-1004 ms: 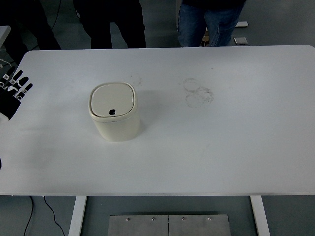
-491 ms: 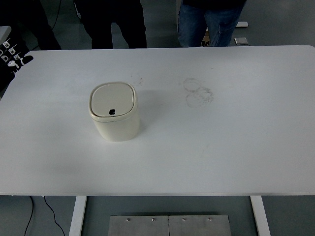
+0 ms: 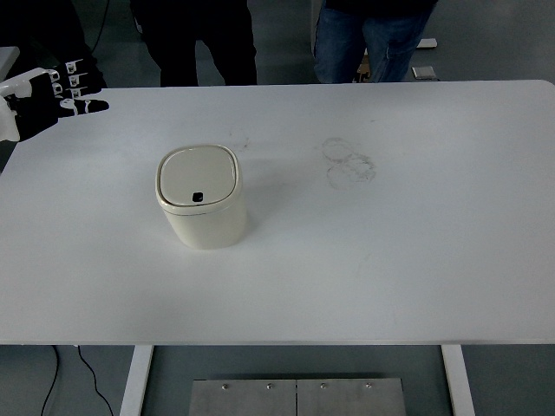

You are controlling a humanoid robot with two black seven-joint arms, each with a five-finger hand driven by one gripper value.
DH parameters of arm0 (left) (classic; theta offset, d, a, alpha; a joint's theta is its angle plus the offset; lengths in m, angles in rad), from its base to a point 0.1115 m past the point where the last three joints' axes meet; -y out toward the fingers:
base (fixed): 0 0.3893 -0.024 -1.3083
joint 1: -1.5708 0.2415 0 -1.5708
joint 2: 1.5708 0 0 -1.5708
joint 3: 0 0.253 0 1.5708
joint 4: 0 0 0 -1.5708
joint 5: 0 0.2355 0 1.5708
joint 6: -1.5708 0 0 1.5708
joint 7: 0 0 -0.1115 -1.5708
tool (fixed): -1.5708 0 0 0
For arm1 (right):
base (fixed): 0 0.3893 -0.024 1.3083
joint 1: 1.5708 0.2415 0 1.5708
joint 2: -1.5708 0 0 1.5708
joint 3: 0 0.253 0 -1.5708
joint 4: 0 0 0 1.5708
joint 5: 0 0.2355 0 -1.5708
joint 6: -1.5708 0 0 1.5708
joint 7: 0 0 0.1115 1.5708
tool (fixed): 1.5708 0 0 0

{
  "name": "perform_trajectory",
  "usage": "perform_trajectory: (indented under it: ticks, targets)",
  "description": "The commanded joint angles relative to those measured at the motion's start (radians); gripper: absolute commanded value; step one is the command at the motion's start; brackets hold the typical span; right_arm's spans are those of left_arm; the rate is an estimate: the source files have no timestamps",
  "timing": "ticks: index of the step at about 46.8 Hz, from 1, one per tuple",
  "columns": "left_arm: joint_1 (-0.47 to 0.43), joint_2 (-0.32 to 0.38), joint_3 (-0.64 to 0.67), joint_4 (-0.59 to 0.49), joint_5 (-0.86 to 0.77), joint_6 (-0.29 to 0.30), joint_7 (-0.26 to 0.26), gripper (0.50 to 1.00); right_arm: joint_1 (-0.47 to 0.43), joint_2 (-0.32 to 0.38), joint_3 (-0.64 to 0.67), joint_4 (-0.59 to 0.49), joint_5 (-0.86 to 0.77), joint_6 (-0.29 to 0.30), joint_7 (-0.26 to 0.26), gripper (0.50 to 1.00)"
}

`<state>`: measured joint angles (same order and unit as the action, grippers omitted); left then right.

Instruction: Open trash bin

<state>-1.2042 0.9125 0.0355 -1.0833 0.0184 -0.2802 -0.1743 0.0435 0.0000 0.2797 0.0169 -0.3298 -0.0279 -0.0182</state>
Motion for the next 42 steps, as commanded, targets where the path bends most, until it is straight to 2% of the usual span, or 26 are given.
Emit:
perform_trajectory:
  ticks: [1, 7, 17, 29, 37, 42]
  targets:
    - [-0.079, 0.000, 0.118, -0.026, 0.009, -0.001, -0.001, 1.000, 0.001, 0.000, 0.001, 0.000, 0.000, 0.000, 0.000, 0.989]
    - [-0.172, 0.000, 0.242, -0.066, 0.015, -0.001, -0.001, 1.000, -0.001, 0.000, 0.001, 0.000, 0.000, 0.000, 0.000, 0.989]
    - [-0.279, 0.000, 0.306, -0.156, 0.144, -0.001, -0.001, 1.000, -0.001, 0.000, -0.001, 0.000, 0.000, -0.001, 0.000, 0.989]
    - [-0.426, -0.014, 0.472, -0.257, 0.209, -0.016, -0.001, 1.000, -0.001, 0.000, -0.001, 0.000, 0.000, -0.001, 0.000, 0.989]
    - [-0.531, -0.035, 0.550, -0.325, 0.226, -0.057, -0.001, 1.000, -0.001, 0.000, -0.001, 0.000, 0.000, 0.000, 0.000, 0.989]
    - [-0.544, -0.052, 0.578, -0.333, 0.227, -0.071, 0.009, 1.000, -0.001, 0.000, -0.001, 0.000, 0.000, 0.000, 0.000, 0.989]
